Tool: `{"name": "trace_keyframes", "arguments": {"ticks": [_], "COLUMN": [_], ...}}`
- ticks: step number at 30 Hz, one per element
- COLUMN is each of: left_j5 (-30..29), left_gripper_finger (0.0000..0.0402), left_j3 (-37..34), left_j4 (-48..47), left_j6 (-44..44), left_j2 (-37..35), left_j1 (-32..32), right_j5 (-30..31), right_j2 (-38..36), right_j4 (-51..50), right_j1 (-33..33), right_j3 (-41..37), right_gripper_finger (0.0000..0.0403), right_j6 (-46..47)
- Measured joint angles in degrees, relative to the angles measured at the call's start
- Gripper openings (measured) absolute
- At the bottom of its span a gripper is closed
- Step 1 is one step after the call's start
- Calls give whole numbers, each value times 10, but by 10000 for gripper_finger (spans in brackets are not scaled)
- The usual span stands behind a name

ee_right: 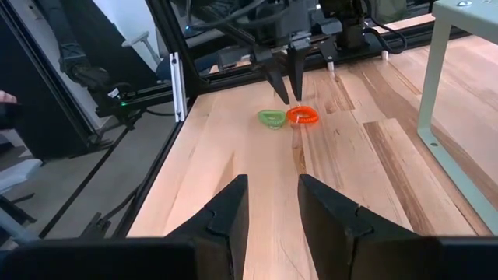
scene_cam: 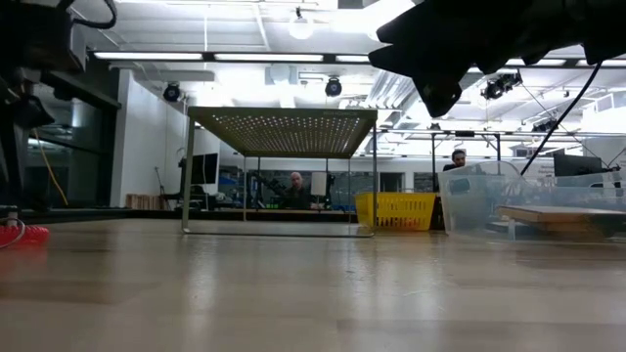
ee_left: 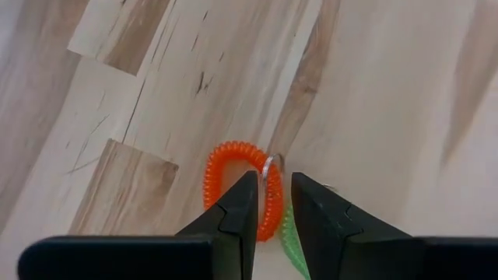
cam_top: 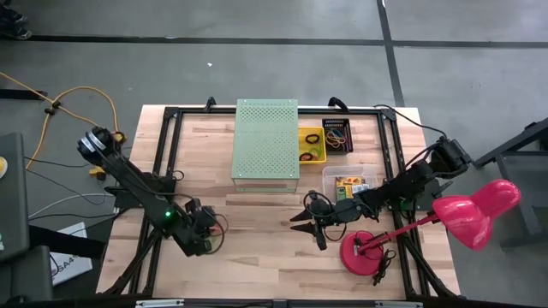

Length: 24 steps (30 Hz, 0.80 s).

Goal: Pick & Place Office Desk Supplies
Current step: Put the orange spring keychain into the yellow bin

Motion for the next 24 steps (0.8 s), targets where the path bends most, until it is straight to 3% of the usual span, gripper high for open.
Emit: {"name": "trace_keyframes", "arguments": {"ticks": [24], "left_j5": [9], "left_gripper_finger": [75], "left_j3": [0], "left_j4": [28], "left_j6": [-5], "left_j2": [94], "left_j1": [0], "right_j5": [0], "right_j2": [0], "right_j4": [-2], "right_j1": [0], "right_j3": [0], "right_gripper_finger": [101], "right_j6": [0]}}
